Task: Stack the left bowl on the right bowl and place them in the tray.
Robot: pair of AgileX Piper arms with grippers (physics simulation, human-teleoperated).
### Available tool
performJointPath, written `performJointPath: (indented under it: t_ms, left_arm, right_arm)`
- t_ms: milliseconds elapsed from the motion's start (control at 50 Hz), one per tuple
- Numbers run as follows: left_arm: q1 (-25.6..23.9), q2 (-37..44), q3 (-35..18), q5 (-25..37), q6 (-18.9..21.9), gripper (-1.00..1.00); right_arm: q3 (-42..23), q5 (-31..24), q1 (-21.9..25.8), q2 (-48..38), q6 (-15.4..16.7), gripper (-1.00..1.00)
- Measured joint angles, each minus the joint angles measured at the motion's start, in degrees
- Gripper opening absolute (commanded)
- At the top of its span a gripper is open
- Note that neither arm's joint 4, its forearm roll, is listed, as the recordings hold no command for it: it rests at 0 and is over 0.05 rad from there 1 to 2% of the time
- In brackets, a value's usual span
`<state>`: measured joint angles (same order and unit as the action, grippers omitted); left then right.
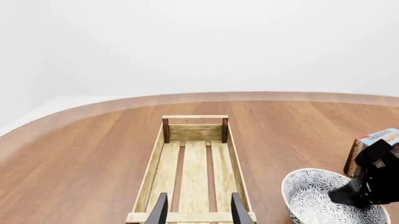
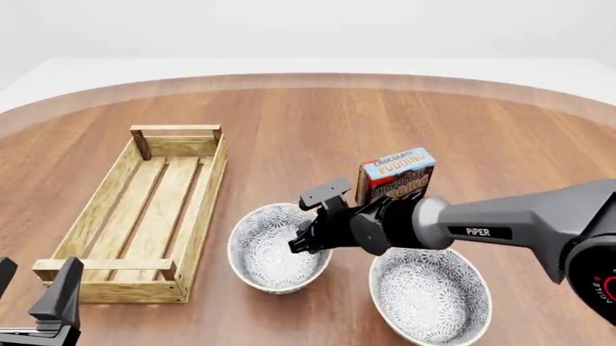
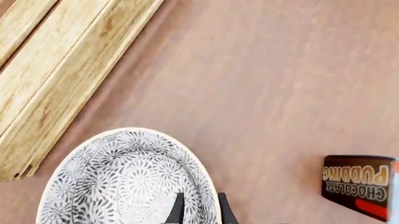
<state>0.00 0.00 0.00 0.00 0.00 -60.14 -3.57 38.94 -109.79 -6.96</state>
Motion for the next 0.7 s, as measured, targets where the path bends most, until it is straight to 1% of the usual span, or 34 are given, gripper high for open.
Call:
performJointPath:
  t_ms: [260,400,500,700]
  left_arm:
    - [0.0,0.0,0.0,0.0,0.0,1.0]
    - [0.0,0.0,0.0,0.0,0.0,1.0]
    - [0.0,0.0,0.0,0.0,0.0,1.0]
    - [0.0,0.0,0.0,0.0,0.0,1.0]
  right_arm:
    - [-0.62,-1.66,-1.08,1.78,1.85,-1.0]
    - [-0.77,-2.67,-1.3,3.63,2.25,-1.0]
    - [-0.91,-4.12,-0.93,6.83,2.03,-1.0]
    - [-3.36,-9.14,-0.15,15.54,2.32,-1.0]
